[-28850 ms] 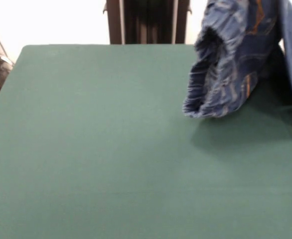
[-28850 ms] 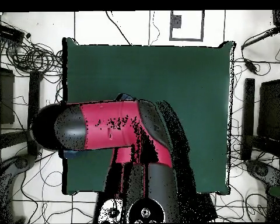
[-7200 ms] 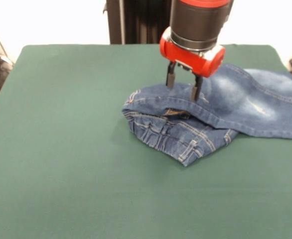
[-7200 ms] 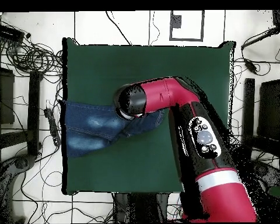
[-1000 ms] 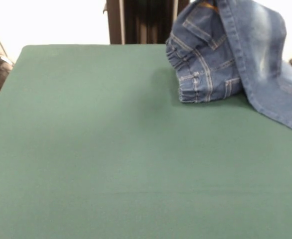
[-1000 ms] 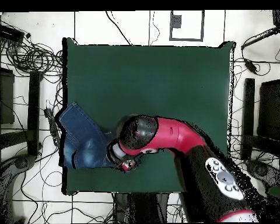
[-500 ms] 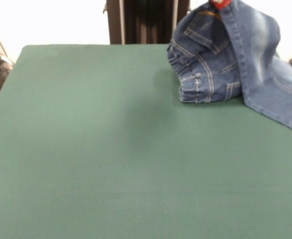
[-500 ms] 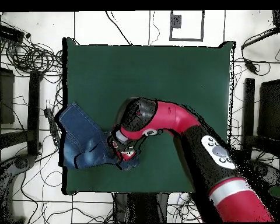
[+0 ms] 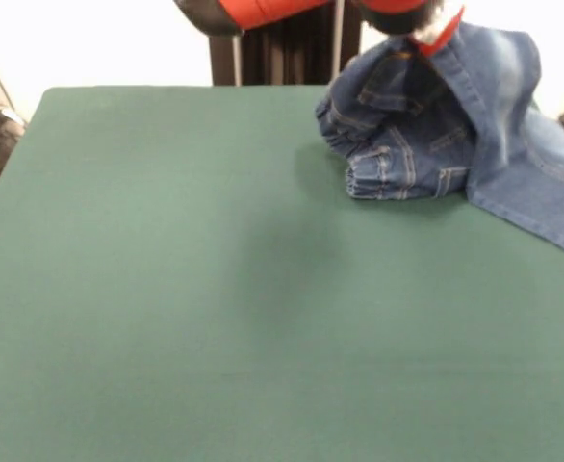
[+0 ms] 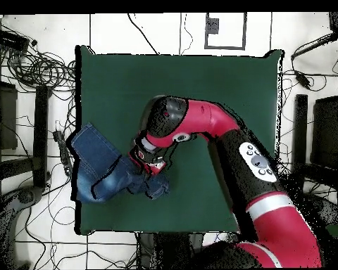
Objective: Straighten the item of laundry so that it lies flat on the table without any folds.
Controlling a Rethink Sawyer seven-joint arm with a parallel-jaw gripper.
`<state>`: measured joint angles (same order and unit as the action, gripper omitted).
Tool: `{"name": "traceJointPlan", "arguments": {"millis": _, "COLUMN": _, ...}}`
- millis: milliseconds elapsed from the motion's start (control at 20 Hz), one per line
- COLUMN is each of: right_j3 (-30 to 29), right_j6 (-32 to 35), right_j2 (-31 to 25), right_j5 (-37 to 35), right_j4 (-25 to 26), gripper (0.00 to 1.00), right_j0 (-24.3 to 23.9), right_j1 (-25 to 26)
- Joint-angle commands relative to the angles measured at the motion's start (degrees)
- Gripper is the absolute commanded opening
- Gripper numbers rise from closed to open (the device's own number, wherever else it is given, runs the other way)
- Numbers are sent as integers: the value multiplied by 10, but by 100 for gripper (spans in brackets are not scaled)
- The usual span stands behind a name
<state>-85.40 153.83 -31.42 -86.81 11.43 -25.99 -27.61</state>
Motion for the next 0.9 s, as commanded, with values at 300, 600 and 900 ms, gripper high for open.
{"name": "traceJointPlan", "arguments": {"millis": 300, "right_j3": 153, "right_j6": -181, "right_j2": -70, "right_j5": -89, "right_j4": 44, "gripper": 0, "right_j0": 31, "right_j1": 47}}
{"name": "traceJointPlan", "arguments": {"millis": 600, "right_j3": 165, "right_j6": -185, "right_j2": -76, "right_j5": -65, "right_j4": 63, "gripper": 0, "right_j0": 31, "right_j1": 36}}
{"name": "traceJointPlan", "arguments": {"millis": 900, "right_j3": 193, "right_j6": -197, "right_j2": -81, "right_j5": -105, "right_j4": 64, "gripper": 0, "right_j0": 36, "right_j1": 41}}
